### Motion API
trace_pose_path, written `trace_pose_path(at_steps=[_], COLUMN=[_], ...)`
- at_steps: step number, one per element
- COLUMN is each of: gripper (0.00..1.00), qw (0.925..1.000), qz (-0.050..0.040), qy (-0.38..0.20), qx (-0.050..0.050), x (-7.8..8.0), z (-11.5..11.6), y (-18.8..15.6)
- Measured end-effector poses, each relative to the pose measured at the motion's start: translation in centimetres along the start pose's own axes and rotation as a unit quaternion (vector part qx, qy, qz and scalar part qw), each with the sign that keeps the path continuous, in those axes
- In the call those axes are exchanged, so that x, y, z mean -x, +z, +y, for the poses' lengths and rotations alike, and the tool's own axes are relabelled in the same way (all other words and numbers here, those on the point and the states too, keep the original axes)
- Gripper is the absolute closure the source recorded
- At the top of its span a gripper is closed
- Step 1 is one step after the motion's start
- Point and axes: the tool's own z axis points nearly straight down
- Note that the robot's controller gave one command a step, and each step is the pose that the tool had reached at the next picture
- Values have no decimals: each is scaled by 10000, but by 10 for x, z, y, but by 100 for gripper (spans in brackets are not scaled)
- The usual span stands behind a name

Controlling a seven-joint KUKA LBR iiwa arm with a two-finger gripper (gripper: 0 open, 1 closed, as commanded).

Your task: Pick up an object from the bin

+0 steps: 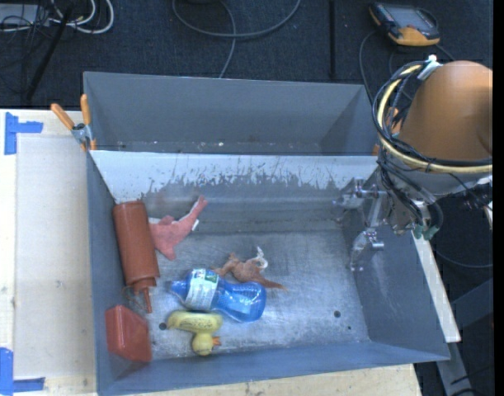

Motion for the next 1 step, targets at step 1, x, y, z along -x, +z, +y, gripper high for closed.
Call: trace_pose_path(at_steps=[1], gripper=[0], qw=[9989], qz=[-22], qy=[459], qx=[3], x=[15], z=[25], y=[70])
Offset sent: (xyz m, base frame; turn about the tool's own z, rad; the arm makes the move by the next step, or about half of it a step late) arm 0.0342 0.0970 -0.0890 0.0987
